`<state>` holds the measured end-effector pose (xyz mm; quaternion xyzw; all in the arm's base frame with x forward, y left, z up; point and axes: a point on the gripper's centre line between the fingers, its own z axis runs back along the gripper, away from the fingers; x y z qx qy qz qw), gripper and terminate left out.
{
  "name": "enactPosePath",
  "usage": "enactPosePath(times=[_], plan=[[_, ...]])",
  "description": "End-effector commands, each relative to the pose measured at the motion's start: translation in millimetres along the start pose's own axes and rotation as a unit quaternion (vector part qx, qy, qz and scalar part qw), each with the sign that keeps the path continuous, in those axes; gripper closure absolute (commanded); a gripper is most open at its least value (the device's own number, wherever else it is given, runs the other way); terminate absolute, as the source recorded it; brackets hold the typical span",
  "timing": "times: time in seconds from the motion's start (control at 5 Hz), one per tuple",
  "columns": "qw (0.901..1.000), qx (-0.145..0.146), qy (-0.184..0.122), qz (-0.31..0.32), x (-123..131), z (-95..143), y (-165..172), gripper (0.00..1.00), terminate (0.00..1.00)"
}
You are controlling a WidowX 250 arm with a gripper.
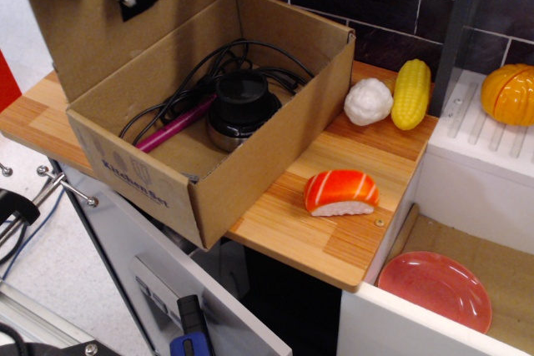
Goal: Open brown1fbox flap
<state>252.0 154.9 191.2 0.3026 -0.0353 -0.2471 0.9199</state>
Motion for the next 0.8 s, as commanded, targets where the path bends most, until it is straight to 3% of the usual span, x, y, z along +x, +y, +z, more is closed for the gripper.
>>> enactPosePath(times=[0.0,0.4,0.6], plan=[[0.9991,0.027,-0.027,-0.017,-17.6,-4.6,47.9,0.0,0.0],[0.9981,-0.03,-0.053,-0.014,-31.4,-44.2,57.9,0.0,0.0],[0.9967,-0.029,-0.075,-0.013,-32.8,-62.2,54.6,0.0,1.0]])
